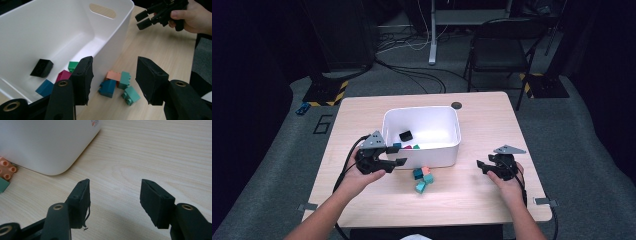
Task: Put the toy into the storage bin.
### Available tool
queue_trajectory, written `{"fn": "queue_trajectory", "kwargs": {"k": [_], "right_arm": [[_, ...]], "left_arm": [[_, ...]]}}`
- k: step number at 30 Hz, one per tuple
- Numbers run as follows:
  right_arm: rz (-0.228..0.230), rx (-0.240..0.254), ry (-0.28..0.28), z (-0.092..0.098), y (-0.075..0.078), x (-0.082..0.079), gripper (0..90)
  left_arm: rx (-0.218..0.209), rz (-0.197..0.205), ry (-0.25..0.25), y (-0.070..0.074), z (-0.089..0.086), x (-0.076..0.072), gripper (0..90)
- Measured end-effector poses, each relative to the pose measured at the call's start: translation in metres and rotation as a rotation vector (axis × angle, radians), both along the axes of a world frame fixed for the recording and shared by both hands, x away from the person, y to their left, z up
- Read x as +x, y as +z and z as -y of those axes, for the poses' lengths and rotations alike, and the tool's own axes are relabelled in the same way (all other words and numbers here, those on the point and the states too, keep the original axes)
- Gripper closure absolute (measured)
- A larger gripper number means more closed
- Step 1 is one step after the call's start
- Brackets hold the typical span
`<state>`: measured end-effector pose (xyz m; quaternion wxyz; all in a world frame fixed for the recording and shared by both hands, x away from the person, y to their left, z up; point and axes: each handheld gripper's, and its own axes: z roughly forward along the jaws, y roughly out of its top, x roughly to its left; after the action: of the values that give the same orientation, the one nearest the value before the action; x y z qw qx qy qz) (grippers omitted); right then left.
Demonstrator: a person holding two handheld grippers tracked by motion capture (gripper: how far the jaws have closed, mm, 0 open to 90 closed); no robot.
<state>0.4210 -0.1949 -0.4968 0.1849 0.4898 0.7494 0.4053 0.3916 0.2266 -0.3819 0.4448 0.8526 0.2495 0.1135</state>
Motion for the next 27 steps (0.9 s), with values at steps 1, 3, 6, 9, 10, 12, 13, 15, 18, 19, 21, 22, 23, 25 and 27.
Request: {"fn": "queue_trajectory", "kwargs": {"k": [1, 3, 6, 9, 10, 12, 13, 15, 18, 19, 21, 22, 23, 25, 27], "right_arm": [[0.000, 0.000, 0.000, 0.000, 0.000, 0.000, 41.0], [0.001, -0.001, 0.001, 0.000, 0.000, 0.000, 40.9], [0.000, -0.002, 0.002, -0.001, 0.000, 0.000, 40.9], [0.002, -0.004, 0.003, -0.001, 0.000, 0.000, 40.9], [0.004, -0.006, 0.006, 0.000, 0.000, 0.000, 41.0], [0.001, -0.007, 0.005, 0.000, -0.001, 0.001, 40.9], [0.001, -0.007, 0.007, 0.000, -0.001, 0.001, 41.0], [0.003, -0.008, 0.007, 0.000, -0.001, 0.000, 40.9], [0.000, -0.005, 0.002, 0.000, 0.000, 0.000, 40.9], [-0.002, 0.001, 0.000, 0.000, 0.000, 0.000, 40.9], [0.001, -0.002, 0.002, 0.000, 0.000, 0.000, 41.0], [0.000, -0.001, 0.000, 0.000, 0.000, 0.000, 41.0], [0.000, 0.000, -0.001, 0.000, 0.000, 0.000, 40.9], [0.000, 0.000, -0.001, 0.000, 0.000, 0.000, 41.0], [0.001, 0.000, 0.000, 0.001, 0.000, 0.000, 40.9]], "left_arm": [[0.005, 0.001, -0.010, -0.002, 0.001, -0.001, 47.2], [0.013, -0.001, -0.015, -0.008, 0.002, -0.002, 47.2], [0.000, -0.020, -0.009, -0.017, 0.004, -0.001, 47.2], [0.002, -0.040, -0.018, -0.026, 0.006, -0.002, 47.5], [0.005, -0.040, -0.022, -0.029, 0.007, -0.002, 47.6], [0.008, -0.042, -0.027, -0.035, 0.011, -0.003, 47.5], [0.007, -0.049, -0.029, -0.038, 0.012, -0.004, 47.5], [0.001, -0.062, -0.030, -0.044, 0.016, -0.004, 47.5], [0.008, -0.074, -0.038, -0.053, 0.022, -0.003, 47.1], [0.011, -0.076, -0.037, -0.056, 0.024, -0.004, 47.1], [0.015, -0.083, -0.046, -0.060, 0.028, -0.003, 47.0], [0.020, -0.084, -0.051, -0.063, 0.030, -0.003, 47.0], [0.026, -0.086, -0.051, -0.064, 0.031, -0.004, 47.1], [0.035, -0.079, -0.057, -0.068, 0.035, -0.003, 47.1], [0.028, -0.086, -0.055, -0.071, 0.037, -0.004, 47.1]]}}
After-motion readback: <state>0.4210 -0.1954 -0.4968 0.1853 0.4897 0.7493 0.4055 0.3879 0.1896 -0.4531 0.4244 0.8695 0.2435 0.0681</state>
